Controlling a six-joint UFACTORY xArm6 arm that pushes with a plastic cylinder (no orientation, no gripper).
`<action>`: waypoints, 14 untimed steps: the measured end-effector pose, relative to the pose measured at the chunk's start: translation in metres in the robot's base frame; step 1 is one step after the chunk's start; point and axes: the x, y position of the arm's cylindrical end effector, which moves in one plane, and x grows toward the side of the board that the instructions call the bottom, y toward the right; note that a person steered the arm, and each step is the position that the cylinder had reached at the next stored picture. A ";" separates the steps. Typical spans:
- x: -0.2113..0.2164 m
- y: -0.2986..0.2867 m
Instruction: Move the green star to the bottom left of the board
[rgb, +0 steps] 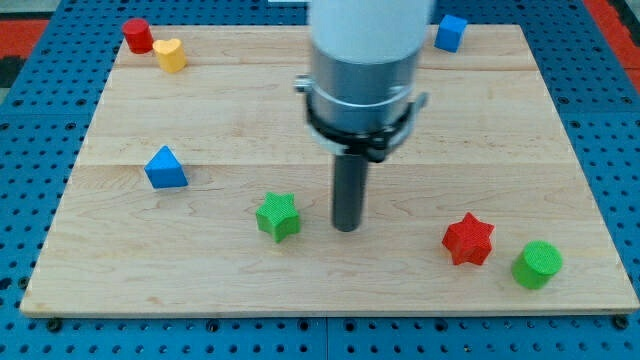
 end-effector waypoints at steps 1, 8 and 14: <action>0.000 -0.057; 0.026 -0.209; -0.019 -0.234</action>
